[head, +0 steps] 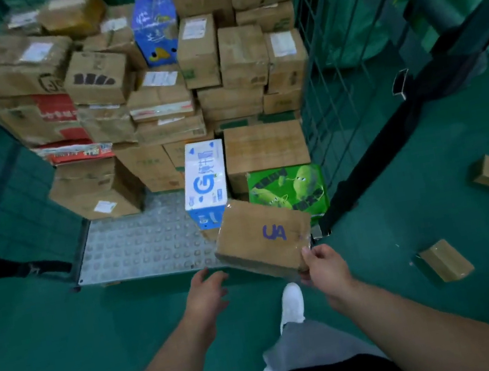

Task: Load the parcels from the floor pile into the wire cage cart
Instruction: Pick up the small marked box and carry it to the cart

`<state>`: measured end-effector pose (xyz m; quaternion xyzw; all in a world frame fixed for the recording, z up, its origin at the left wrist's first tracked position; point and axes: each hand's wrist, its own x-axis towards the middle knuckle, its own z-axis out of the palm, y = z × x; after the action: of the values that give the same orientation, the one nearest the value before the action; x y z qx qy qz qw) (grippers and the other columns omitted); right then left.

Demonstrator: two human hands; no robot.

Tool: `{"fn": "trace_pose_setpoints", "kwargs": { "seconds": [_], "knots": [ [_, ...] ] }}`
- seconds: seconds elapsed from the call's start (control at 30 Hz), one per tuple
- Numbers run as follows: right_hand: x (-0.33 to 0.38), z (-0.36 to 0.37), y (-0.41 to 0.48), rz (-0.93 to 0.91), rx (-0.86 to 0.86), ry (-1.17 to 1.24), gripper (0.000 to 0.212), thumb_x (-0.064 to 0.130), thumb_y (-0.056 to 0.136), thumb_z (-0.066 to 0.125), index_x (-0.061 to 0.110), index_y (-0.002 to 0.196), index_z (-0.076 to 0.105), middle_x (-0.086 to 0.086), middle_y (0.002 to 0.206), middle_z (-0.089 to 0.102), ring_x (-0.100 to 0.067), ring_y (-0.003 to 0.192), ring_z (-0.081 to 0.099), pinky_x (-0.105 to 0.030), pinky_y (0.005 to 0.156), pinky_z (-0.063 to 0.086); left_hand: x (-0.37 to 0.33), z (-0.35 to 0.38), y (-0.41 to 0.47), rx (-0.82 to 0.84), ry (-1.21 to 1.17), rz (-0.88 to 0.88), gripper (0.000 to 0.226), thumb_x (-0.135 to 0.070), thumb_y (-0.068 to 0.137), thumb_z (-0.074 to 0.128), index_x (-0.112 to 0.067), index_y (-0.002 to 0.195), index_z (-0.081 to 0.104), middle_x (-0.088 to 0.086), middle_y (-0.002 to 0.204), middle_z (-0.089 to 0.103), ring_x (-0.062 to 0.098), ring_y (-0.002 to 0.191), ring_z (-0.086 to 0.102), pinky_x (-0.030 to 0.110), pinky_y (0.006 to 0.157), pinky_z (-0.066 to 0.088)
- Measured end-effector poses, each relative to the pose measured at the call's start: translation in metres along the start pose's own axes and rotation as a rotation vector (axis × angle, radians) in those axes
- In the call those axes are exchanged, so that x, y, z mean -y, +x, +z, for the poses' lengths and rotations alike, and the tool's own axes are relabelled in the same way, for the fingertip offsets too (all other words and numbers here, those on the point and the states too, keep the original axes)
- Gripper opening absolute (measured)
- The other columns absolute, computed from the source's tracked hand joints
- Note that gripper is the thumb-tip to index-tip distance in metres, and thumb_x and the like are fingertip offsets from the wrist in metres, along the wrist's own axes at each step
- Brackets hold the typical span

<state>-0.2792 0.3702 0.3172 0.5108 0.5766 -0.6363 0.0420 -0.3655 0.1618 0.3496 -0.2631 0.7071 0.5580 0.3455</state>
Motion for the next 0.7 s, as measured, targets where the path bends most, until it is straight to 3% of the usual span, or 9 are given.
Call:
{"fn": "trace_pose_setpoints", "kwargs": {
  "seconds": [0.13,0.27,0.37,0.43,0.6,0.63,0.7],
  "knots": [
    [0.056,0.015,0.050,0.091,0.055,0.217,0.020,0.028,0.107,0.052,0.009,0.102,0.055,-0.016,0.110,0.070,-0.027,0.086,0.076,-0.030,0.066,0.059,-0.055,0.031,0.043,0.065,0.076,0.006,0.036,-0.011,0.101,0.057,-0.012,0.137,0.053,0.000,0.119,0.061,0.028,0.111,0.064,0.043,0.091,0.054],
    [0.115,0.032,0.102,0.144,0.085,0.376,0.014,0.023,0.108,0.051,0.009,0.110,0.054,-0.010,0.106,0.068,-0.023,0.084,0.075,-0.034,0.076,0.059,-0.117,0.062,0.072,0.116,0.098,0.033,0.023,-0.014,0.101,0.056,-0.019,0.123,0.061,0.004,0.116,0.067,0.024,0.105,0.066,0.035,0.081,0.051],
    [0.148,0.050,0.145,0.178,0.027,0.476,0.019,0.020,0.107,0.053,0.006,0.120,0.054,-0.011,0.111,0.066,-0.026,0.087,0.074,-0.036,0.086,0.058,-0.153,0.079,0.092,0.156,0.110,0.038,0.025,-0.011,0.100,0.056,-0.016,0.124,0.060,0.011,0.115,0.068,0.028,0.105,0.066,0.034,0.081,0.053],
    [0.164,0.065,0.173,0.204,-0.042,0.529,0.012,0.018,0.106,0.056,0.008,0.112,0.057,-0.013,0.116,0.066,-0.029,0.094,0.074,-0.038,0.089,0.059,-0.170,0.085,0.109,0.170,0.124,0.015,0.025,-0.009,0.100,0.055,-0.014,0.123,0.062,0.014,0.115,0.069,0.031,0.107,0.068,0.034,0.081,0.054],
    [0.204,0.106,0.243,0.217,-0.197,0.651,0.012,0.019,0.106,0.055,0.015,0.095,0.054,-0.011,0.108,0.067,-0.027,0.095,0.071,-0.030,0.070,0.055,-0.209,0.088,0.167,0.262,0.246,-0.028,0.022,-0.003,0.100,0.053,-0.008,0.119,0.062,0.011,0.092,0.066,0.018,0.072,0.062,0.018,0.049,0.048],
    [0.212,0.110,0.255,0.226,-0.232,0.680,0.011,0.018,0.106,0.054,0.015,0.095,0.054,-0.011,0.107,0.067,-0.026,0.092,0.070,-0.029,0.066,0.054,-0.216,0.086,0.177,0.281,0.288,-0.033,0.021,-0.003,0.100,0.054,-0.008,0.117,0.063,0.011,0.092,0.066,0.018,0.072,0.062,0.018,0.047,0.048],
    [0.223,0.117,0.275,0.226,-0.305,0.728,0.005,0.018,0.105,0.055,0.015,0.100,0.056,-0.013,0.106,0.068,-0.025,0.085,0.069,-0.028,0.063,0.055,-0.229,0.075,0.195,0.288,0.344,-0.049,0.016,-0.007,0.100,0.056,-0.012,0.111,0.067,0.008,0.097,0.072,0.020,0.080,0.068,0.022,0.058,0.053]
  ]
}}
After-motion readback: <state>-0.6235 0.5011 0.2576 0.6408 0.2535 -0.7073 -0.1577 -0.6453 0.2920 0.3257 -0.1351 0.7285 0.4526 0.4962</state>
